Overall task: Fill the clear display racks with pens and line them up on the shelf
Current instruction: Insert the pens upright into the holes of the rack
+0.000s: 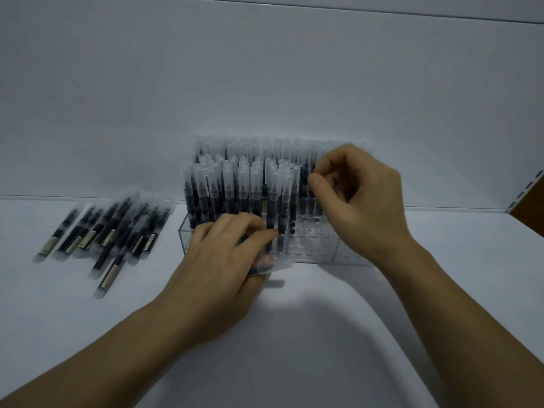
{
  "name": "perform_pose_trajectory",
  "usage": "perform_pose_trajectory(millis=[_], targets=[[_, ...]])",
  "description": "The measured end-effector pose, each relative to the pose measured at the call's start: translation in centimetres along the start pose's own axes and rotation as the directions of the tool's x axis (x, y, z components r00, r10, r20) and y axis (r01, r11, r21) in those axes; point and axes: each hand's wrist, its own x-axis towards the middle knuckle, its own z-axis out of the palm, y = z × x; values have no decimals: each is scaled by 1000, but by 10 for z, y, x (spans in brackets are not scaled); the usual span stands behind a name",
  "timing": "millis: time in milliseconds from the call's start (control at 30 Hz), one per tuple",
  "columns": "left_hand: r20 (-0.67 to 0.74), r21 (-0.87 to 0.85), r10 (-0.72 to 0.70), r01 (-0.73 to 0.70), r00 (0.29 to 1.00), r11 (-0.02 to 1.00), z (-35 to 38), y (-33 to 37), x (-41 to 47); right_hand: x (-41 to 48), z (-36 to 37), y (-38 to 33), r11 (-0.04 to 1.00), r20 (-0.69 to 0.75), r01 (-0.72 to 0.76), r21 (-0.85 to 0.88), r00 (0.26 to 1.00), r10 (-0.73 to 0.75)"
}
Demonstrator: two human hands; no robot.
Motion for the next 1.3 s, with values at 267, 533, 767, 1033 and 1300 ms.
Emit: perform_pose_trajectory(millis=[267,533,767,1033,1300], targets=[[8,-110,-12,13,1000,994,-5,3,2,-8,2,-34,867,570,-204,455,815,-107],[-56,-234,-16,2,998,972,-8,7,3,-7,0,-31,866,625,-233,443,772,-112],[-19,-109,-27,25,999,994,-5,3,1,-2,-1,-22,819,478,-231,526,876,-60],[-2,-13,-16,16,1000,1000,-1,2,-2,12,-18,-6,622,199,-337,707,938,283],[6,-14,-13,13,1000,1000,0,1,-2,9,-13,-1,899,1,-177,401,981,193]])
